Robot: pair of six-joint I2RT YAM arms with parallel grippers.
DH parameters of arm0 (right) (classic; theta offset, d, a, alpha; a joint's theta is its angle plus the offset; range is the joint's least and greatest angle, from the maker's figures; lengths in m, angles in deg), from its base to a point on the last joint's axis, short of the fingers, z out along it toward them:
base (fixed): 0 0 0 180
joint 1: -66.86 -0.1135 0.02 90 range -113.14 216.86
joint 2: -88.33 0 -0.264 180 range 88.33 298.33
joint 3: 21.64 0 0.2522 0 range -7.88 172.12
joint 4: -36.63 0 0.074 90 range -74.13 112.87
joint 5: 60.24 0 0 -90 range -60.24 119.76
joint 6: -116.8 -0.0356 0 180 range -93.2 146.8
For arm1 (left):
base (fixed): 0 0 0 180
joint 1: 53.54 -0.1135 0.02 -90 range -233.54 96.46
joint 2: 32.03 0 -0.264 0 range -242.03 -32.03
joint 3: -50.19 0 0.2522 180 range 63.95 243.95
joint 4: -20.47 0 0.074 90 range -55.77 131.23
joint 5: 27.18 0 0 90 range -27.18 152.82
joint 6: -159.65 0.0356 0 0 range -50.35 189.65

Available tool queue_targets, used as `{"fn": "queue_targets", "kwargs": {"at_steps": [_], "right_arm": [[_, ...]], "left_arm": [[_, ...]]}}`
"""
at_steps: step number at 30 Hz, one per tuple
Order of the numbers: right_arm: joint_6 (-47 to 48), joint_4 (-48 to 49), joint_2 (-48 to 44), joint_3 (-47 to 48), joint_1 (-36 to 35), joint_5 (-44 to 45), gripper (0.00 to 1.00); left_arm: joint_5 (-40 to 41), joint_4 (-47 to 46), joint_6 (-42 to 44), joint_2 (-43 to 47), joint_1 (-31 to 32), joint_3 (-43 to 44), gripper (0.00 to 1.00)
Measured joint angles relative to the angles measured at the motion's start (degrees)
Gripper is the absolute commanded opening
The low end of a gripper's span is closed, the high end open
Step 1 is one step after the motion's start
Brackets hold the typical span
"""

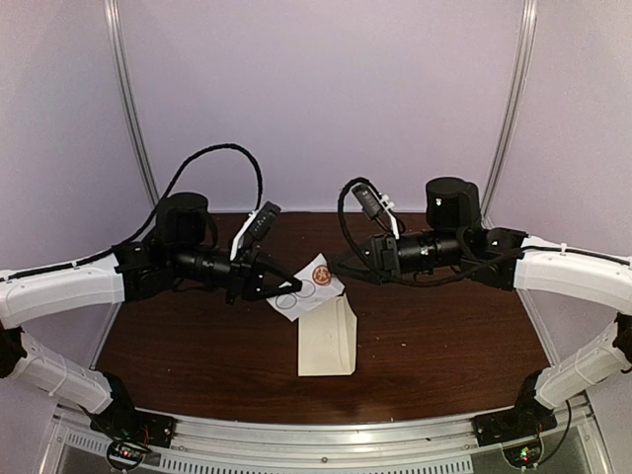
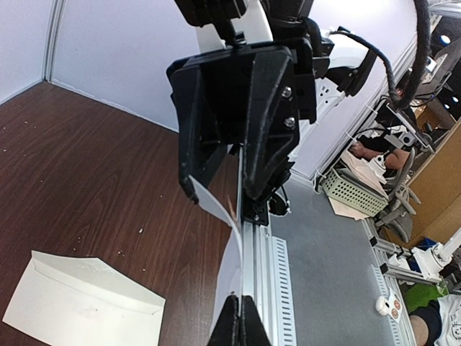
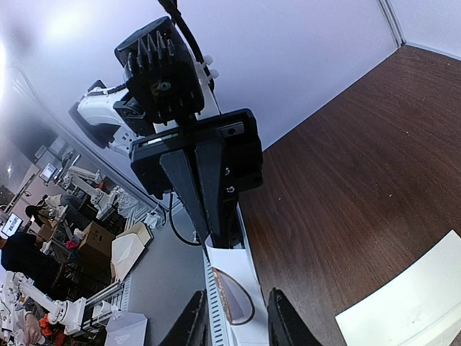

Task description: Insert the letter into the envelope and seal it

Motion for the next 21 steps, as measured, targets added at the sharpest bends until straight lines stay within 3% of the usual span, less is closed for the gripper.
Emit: {"fn": "queue_targets", "kwargs": {"at_steps": [17,21], "right_arm": [[0.0,0.2,0.7,0.0,0.0,-2.1,0.13],[0.0,0.1,0.7,0.0,0.0,-2.2,0.14]], "left_arm": [[0.0,0.5,0.0,0.0,0.1,0.0,0.00],[0.1,0.5,0.0,0.0,0.1,0.0,0.00]]}}
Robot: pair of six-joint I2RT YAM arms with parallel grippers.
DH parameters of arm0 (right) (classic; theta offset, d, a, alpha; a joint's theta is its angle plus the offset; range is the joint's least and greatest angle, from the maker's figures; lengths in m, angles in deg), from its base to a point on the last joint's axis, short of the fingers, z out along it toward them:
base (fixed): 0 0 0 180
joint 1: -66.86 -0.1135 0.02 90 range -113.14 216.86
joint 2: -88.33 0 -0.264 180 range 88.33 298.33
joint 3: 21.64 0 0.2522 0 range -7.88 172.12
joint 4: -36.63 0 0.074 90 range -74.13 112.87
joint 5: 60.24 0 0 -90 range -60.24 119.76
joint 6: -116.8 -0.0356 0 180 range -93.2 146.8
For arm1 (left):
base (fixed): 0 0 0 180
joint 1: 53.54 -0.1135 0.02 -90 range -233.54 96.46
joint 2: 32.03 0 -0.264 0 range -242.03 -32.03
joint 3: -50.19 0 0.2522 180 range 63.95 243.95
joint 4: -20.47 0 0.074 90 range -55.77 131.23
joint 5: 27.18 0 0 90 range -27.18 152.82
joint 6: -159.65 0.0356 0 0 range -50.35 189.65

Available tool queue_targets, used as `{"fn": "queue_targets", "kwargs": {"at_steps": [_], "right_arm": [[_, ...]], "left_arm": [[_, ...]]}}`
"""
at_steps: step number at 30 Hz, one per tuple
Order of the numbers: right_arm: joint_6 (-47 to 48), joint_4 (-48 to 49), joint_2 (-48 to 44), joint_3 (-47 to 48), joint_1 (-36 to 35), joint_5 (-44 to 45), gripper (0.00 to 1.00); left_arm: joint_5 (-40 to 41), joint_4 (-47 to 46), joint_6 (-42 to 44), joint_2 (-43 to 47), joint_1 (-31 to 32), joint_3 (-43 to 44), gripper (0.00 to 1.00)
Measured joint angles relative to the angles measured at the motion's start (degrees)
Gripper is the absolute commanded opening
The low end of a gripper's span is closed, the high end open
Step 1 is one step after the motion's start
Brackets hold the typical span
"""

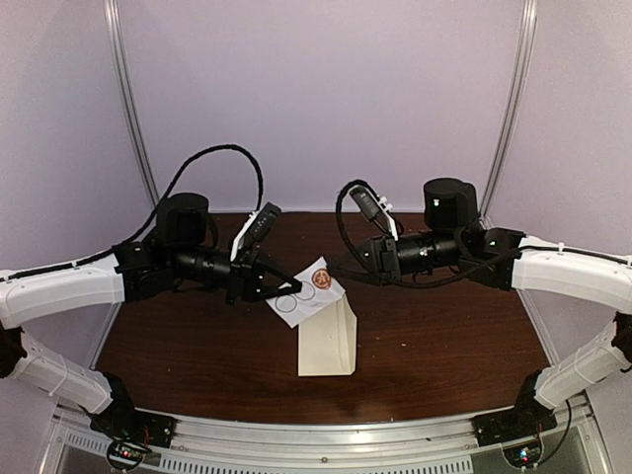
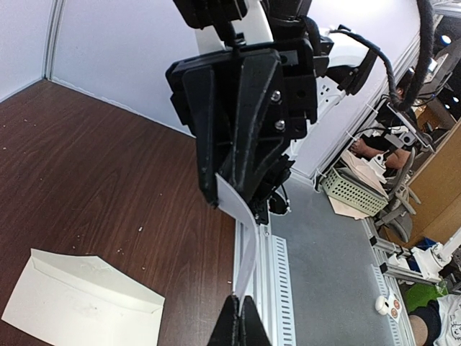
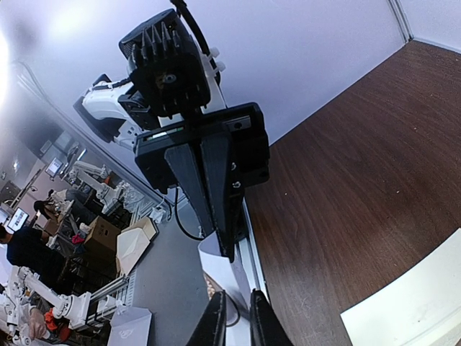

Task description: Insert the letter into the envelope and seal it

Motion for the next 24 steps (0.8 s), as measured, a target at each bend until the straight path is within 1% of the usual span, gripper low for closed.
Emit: {"fn": "queue_targets", "kwargs": {"at_steps": [4,10,12,13,18,24], "right_arm": [[0.2,-0.2,0.0,0.0,0.0,0.1,0.23],[0.3,-0.6,-0.3,0.2,0.0,1.1,0.26],[0.4,-0.8,-0.4,0.3,0.0,1.3,0.34],[0.5,-1.1,-0.5,0.3,0.0,1.6,0.37],[1.4,-3.1,-1.1,0.4,0.0,4.3,0.39],[1.6,-3.8,-3.3,0.4,0.0,5.6,0.37]], "left_arm": [[0.5,0.0,0.0,0.0,0.0,0.0,0.00],[1.9,0.2,0.0,0.0,0.0,0.0,0.00],[2.1,0.2,0.0,0.0,0.0,0.0,0.00],[2.1,0.2,0.0,0.0,0.0,0.0,0.00],[2.6,0.3,0.0,0.0,0.0,0.0,0.00],[4.3,0.4,0.0,0.4,0.0,0.0,0.00]]}}
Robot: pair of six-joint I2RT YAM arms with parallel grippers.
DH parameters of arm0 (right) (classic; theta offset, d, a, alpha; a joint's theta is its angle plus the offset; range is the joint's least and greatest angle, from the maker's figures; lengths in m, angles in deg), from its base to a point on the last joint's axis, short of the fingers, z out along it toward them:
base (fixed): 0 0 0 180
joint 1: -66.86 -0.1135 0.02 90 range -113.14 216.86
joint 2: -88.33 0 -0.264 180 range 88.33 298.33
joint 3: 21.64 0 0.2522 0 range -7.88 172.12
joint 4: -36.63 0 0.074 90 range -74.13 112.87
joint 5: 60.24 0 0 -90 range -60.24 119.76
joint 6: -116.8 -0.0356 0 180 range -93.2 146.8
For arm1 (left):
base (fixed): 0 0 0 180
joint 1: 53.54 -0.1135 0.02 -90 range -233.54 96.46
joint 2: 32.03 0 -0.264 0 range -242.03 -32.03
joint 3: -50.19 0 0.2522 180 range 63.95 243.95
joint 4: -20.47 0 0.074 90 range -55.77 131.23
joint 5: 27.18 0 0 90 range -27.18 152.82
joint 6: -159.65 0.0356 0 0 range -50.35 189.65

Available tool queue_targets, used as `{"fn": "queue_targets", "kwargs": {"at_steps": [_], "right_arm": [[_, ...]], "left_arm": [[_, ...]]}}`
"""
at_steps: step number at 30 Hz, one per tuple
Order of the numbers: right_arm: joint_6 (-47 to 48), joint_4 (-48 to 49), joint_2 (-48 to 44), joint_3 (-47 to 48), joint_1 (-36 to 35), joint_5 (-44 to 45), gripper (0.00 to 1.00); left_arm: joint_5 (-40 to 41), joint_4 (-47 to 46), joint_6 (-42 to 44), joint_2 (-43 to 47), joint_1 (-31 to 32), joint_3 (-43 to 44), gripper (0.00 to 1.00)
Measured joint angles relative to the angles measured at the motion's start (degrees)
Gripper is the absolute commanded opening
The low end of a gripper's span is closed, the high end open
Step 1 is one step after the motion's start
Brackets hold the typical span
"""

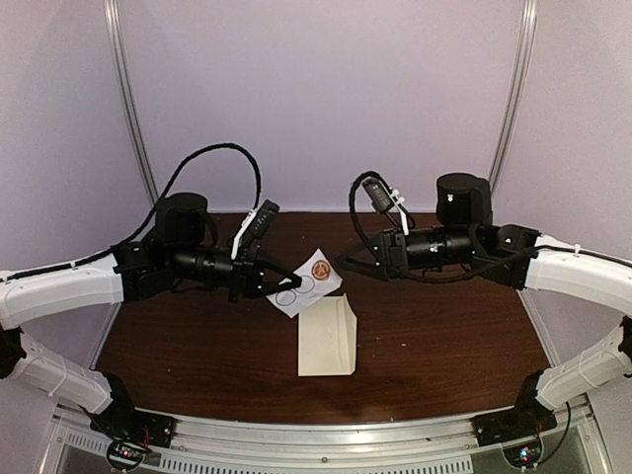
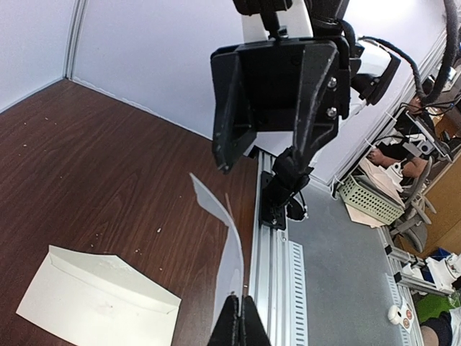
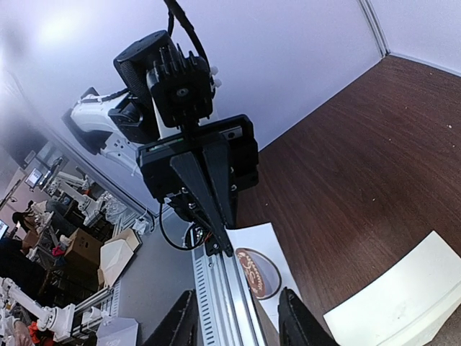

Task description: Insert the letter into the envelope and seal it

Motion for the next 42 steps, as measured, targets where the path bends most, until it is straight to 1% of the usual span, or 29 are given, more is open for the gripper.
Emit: {"fn": "queue_targets", "kwargs": {"at_steps": [5,11,25,30,34,42], "right_arm": [[-0.1,0.9,-0.8,0.0,0.0,-0.2,0.32],[-0.5,2.1,0.2,0.0,0.0,-1.1,0.28],[-1.0,2.7,2.3,0.0,0.0,-2.0,0.26],[-1.1,2.7,2.8,0.0,0.0,-2.9,0.22],[-1.2,2.9,3.3,0.0,0.0,-3.7,0.17],[-1.2,3.9,3.4,0.0,-0.1,-5.0,0.13]], "left_arm": [[0.0,0.1,0.0,0.0,0.0,0.0,0.00],[-0.4,0.1,0.0,0.0,0.0,0.0,0.00],[-1.6,0.1,0.0,0.0,0.0,0.0,0.00],[-1.7,0.1,0.0,0.0,0.0,0.0,0.00],[-1.7,0.1,0.0,0.0,0.0,0.0,0.00],[-1.7,0.1,0.0,0.0,0.0,0.0,0.00]]}}
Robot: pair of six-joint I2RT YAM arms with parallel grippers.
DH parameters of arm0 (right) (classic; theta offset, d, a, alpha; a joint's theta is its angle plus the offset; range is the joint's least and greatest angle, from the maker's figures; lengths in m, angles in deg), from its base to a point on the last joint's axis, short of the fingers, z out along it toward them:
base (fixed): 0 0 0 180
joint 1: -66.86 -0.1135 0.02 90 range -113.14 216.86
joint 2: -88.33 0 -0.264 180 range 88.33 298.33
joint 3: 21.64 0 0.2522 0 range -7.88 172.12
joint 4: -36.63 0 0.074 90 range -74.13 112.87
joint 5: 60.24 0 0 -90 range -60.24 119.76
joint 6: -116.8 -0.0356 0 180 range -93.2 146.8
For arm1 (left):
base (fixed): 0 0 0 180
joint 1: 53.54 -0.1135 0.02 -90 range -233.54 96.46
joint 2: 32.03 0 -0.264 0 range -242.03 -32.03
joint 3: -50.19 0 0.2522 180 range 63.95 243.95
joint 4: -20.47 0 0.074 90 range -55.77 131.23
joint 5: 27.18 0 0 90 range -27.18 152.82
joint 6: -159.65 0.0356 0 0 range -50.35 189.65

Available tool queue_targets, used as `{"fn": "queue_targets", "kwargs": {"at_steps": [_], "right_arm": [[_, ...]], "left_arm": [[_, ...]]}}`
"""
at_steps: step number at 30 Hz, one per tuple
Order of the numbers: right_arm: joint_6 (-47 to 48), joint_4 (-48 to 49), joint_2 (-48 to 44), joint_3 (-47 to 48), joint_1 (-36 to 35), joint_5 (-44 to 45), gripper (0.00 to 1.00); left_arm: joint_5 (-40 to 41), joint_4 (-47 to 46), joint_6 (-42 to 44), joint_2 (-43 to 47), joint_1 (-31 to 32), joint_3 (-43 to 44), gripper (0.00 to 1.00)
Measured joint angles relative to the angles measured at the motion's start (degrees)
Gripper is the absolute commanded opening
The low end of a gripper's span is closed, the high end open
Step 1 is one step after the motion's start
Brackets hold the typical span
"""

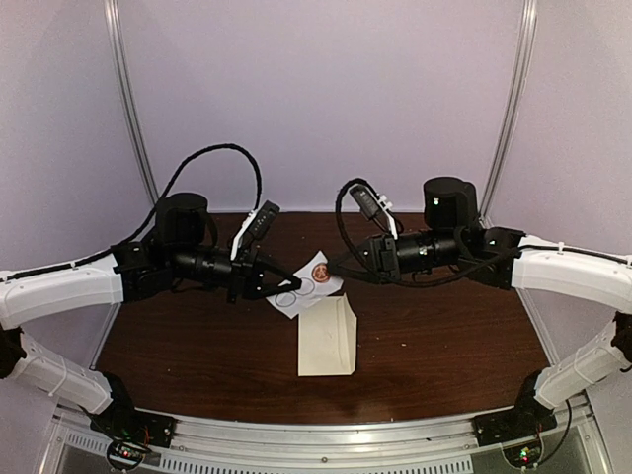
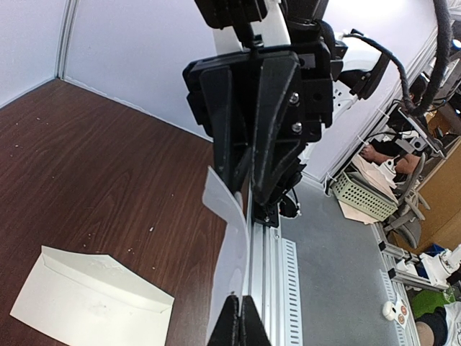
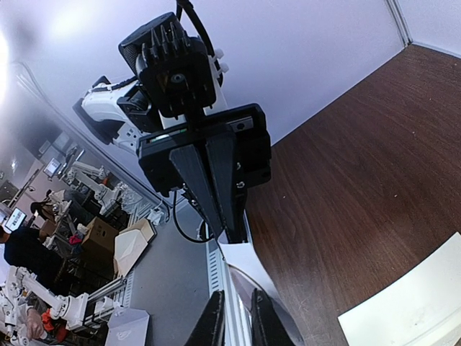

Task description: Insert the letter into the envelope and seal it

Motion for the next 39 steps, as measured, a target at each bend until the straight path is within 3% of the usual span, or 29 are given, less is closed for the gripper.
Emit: {"fn": "queue_targets", "kwargs": {"at_steps": [13,39], "right_arm": [[0.0,0.1,0.4,0.0,-0.1,-0.6,0.00],[0.0,0.3,0.9,0.0,-0.2,-1.0,0.00]], "left_arm": [[0.0,0.0,0.0,0.0,0.0,0.0,0.00],[7.3,3.5,-3.0,-2.0,0.3,0.5,0.00]]}}
